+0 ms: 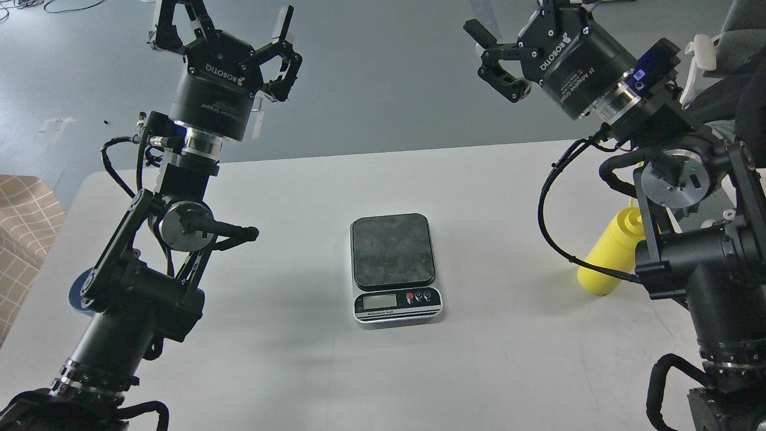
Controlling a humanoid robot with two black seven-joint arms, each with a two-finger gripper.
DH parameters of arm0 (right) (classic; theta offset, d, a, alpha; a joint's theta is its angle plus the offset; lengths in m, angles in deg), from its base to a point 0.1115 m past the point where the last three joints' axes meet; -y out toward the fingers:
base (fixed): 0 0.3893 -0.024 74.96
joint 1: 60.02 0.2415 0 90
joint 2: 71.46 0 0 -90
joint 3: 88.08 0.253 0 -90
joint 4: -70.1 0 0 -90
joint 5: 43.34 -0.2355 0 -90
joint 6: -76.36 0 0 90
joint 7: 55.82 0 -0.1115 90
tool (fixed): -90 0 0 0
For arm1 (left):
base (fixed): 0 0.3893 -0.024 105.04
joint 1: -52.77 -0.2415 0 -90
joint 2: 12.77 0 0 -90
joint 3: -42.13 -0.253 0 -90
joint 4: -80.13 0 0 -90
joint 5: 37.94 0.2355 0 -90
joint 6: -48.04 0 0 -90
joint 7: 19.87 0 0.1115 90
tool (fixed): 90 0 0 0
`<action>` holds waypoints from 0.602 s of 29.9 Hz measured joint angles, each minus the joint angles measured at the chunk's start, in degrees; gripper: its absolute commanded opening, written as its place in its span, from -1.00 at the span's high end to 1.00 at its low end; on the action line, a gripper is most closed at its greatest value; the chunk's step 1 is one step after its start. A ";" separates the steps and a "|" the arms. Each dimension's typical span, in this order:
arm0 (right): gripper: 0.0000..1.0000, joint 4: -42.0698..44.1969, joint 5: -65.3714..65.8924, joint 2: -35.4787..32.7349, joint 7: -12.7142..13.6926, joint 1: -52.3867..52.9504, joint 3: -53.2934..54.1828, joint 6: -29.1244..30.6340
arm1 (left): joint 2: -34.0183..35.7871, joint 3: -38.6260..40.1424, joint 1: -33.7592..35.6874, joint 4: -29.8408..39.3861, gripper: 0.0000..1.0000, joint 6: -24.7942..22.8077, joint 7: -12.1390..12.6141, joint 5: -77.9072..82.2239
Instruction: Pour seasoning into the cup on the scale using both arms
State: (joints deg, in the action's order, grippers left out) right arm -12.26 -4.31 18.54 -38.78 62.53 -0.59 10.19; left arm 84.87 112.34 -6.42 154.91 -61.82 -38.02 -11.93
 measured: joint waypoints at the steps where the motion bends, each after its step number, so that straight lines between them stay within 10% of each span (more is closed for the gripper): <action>1: -1.00 0.00 0.00 0.00 0.00 -0.04 0.08 0.00 | -0.16 0.00 0.00 0.00 -0.97 0.02 0.18 -0.10; 18: -1.00 0.00 0.08 0.00 0.00 -0.29 0.22 -0.01 | -1.43 -0.09 -1.36 0.02 -0.97 -0.55 0.27 -0.26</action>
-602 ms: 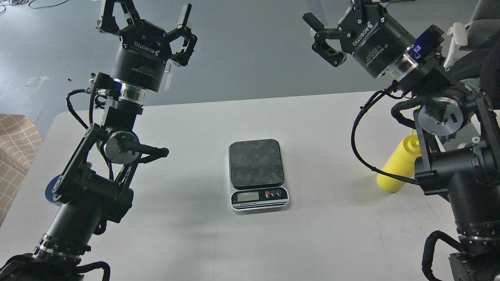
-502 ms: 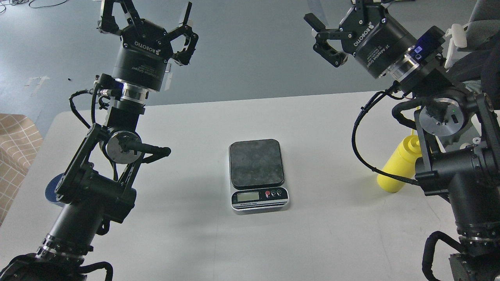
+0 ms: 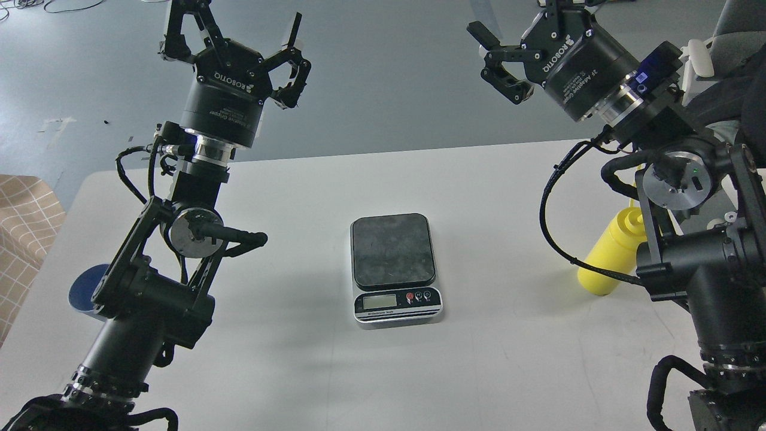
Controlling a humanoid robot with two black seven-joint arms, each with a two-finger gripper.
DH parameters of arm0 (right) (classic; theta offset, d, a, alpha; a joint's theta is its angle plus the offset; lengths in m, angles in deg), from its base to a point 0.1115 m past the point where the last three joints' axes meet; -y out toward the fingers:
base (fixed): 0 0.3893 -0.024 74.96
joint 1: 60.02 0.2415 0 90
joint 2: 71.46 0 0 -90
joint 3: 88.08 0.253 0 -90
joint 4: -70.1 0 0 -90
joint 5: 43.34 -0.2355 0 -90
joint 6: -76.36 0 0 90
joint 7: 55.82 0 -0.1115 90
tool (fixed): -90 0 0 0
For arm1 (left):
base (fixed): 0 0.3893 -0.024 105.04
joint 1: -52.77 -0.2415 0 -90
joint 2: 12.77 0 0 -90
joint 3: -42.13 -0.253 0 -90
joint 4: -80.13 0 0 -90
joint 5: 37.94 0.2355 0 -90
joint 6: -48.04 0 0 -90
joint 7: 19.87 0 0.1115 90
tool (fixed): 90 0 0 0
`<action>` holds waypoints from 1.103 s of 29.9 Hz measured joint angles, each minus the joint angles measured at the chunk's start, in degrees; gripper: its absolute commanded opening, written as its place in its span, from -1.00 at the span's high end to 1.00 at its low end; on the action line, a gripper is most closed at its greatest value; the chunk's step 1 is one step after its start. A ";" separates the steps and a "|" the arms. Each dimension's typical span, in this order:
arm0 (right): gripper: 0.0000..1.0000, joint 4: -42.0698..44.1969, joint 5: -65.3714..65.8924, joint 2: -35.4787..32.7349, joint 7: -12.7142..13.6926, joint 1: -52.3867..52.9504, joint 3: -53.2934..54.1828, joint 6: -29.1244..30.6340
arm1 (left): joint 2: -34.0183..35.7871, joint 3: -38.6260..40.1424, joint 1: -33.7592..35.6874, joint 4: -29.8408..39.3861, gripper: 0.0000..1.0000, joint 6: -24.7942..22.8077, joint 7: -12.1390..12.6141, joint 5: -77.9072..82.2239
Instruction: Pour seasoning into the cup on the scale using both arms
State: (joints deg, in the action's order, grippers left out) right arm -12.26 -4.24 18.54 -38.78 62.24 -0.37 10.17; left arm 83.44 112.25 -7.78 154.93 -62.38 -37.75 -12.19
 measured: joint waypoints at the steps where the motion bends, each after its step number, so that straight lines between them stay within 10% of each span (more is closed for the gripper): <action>1: -1.00 0.00 0.01 0.00 0.00 -0.02 0.00 0.00 | -0.06 0.01 -0.16 0.00 -0.97 -0.03 -0.02 0.00; 33: -1.00 -0.22 -0.26 0.00 0.00 -0.35 -0.08 0.05 | 0.28 -0.45 -0.61 0.26 -0.97 -0.51 0.13 0.09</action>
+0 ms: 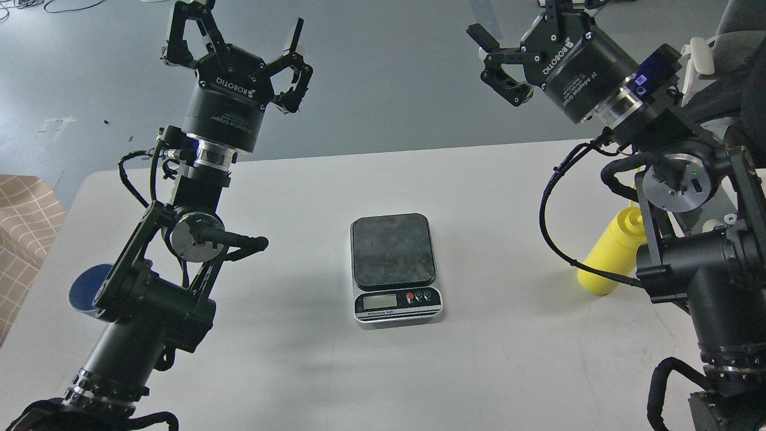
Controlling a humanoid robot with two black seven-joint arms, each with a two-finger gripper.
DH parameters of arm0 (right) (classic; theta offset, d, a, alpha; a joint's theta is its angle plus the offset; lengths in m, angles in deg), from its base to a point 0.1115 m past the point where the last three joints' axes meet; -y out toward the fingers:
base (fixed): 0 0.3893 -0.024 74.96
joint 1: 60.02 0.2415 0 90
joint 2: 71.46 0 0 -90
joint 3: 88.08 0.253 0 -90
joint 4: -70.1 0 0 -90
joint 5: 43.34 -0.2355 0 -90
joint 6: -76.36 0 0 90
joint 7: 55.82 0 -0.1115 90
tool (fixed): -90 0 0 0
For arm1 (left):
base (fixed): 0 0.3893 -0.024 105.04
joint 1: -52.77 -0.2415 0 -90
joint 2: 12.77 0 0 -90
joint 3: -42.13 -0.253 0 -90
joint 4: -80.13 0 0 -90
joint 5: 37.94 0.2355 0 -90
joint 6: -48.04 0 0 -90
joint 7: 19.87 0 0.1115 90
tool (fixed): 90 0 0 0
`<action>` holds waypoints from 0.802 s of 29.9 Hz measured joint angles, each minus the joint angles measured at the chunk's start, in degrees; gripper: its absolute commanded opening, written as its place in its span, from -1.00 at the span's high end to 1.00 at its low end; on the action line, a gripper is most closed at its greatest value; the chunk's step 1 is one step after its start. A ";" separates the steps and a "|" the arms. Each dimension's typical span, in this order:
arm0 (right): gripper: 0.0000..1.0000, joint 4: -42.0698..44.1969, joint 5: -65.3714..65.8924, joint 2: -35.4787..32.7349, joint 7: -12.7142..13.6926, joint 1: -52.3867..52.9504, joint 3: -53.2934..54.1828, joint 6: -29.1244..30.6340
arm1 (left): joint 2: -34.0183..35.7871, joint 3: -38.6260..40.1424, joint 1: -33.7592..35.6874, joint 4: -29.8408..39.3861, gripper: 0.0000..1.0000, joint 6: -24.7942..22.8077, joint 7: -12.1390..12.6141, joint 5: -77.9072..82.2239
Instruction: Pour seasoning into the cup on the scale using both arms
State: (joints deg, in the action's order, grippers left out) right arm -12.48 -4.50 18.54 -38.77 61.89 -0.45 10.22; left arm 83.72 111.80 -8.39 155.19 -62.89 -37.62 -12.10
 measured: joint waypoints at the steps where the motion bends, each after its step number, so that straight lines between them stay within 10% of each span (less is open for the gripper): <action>1: -1.00 0.00 0.00 0.00 0.00 0.00 0.00 0.00 | 0.19 -0.10 0.00 0.00 -0.97 0.00 0.00 0.03; 24: -1.00 0.10 0.00 0.00 0.10 -0.45 -0.53 0.40 | 4.22 -0.51 -0.06 -0.44 -0.97 -2.21 -0.05 0.44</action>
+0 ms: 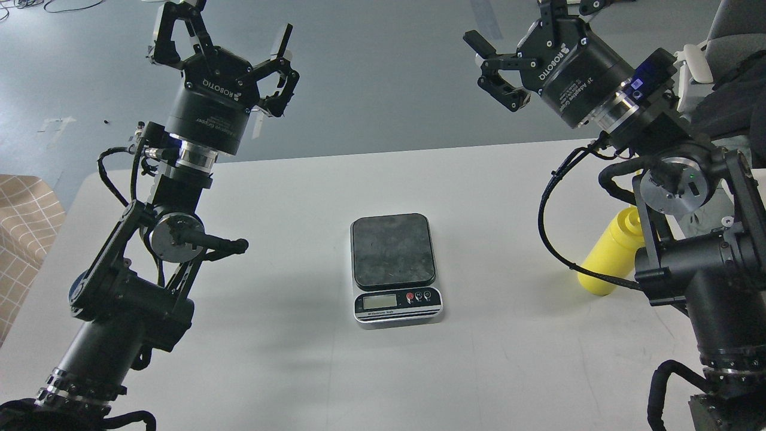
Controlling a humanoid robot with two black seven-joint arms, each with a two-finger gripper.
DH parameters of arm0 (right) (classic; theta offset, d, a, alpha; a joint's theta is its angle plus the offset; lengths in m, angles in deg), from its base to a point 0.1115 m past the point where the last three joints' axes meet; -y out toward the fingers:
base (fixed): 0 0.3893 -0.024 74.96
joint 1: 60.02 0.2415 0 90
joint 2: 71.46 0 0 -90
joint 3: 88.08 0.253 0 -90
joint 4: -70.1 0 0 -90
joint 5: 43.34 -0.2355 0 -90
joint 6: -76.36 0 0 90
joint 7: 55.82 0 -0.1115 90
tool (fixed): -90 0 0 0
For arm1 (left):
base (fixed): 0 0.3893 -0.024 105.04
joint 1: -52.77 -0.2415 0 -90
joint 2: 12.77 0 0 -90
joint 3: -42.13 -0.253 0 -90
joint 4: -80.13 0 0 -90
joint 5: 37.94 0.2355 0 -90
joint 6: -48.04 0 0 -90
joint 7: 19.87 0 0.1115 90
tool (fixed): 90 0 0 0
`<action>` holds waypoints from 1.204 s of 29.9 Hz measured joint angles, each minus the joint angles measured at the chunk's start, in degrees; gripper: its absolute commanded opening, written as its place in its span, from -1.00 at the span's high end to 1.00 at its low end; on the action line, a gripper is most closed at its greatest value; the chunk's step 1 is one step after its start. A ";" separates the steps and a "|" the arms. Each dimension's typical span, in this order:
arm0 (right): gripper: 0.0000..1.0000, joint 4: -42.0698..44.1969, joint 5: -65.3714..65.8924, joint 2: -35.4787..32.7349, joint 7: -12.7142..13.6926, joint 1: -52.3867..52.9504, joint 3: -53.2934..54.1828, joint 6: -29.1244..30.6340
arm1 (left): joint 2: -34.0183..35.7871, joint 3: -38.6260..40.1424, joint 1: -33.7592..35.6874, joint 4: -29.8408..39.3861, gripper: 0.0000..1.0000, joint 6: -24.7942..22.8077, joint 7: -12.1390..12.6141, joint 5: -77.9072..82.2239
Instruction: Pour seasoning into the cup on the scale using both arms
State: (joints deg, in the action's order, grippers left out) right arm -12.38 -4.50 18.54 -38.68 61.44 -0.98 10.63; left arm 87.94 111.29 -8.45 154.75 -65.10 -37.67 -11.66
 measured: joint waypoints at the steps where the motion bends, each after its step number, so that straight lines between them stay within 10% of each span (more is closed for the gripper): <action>1: -1.00 -0.02 0.00 0.00 0.00 -0.01 0.00 0.00 | 0.01 0.00 -0.04 0.00 -0.97 -0.10 -0.02 0.00; 36: -1.00 0.20 0.21 0.00 -0.01 -2.56 0.00 -0.01 | -1.22 0.00 -1.51 -0.35 -0.97 -0.81 -0.03 -0.09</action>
State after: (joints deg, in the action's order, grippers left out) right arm -12.18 -4.29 18.54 -38.69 58.88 -0.98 10.62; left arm 86.73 111.30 -9.96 154.40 -65.91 -37.70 -11.75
